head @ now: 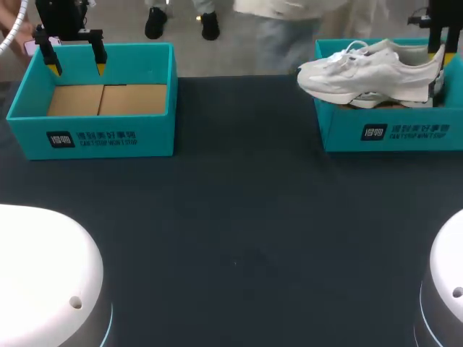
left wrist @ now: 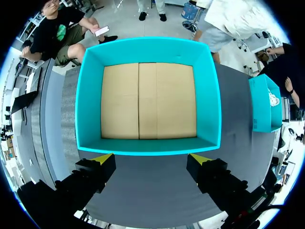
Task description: Take the shoe out of the shoebox, open the shoe tongue, remove and reinsert the insole, then place the shoe into the shoebox
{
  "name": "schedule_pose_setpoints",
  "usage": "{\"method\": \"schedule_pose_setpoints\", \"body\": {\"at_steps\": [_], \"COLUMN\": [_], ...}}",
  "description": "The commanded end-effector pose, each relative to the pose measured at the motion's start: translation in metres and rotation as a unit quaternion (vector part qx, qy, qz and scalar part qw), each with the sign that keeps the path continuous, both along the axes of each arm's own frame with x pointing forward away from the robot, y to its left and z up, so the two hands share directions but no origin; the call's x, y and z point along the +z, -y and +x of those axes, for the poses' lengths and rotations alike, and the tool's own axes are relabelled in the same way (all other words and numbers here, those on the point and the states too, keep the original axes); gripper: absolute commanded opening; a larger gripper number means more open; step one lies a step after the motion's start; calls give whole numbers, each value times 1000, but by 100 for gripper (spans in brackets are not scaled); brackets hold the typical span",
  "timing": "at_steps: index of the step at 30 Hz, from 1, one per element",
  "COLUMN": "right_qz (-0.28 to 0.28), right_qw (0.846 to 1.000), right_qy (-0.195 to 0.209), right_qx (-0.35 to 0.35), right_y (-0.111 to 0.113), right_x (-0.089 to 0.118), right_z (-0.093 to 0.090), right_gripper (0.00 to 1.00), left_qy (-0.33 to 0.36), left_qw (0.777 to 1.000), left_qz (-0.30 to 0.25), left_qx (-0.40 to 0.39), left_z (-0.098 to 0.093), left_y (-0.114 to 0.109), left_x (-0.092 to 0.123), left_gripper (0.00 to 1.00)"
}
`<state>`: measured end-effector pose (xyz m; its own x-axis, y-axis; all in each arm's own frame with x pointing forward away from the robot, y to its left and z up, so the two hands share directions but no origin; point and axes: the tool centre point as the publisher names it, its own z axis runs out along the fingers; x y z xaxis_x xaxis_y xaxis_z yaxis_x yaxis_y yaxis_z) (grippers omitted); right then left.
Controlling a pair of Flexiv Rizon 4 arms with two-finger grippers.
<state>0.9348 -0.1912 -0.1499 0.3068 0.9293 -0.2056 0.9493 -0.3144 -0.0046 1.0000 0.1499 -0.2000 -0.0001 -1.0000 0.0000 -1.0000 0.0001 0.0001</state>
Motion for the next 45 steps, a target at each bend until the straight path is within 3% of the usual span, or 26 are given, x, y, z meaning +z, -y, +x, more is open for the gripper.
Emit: {"method": "schedule_pose_setpoints", "body": {"at_steps": [1, 19, 30, 45], "right_qz": [-16, -6, 8, 20], "right_qw": [999, 999, 1000, 999], "right_qy": [33, 28, 3, -18], "right_qx": [6, 16, 19, 26], "right_y": [-25, -114, -168, -214], "right_x": [2, -4, -29, -54], "right_z": [-30, -105, -146, -176], "right_gripper": [0, 0, 0, 0], "left_qy": [0, 0, 0, 0], "left_qw": [1000, 1000, 1000, 1000], "left_qz": [0, 0, 0, 0], "left_qx": [0, 0, 0, 0], "left_z": [0, 0, 0, 0], "left_y": [0, 0, 0, 0], "left_x": [0, 0, 0, 0], "left_gripper": [100, 100, 100, 100]}}
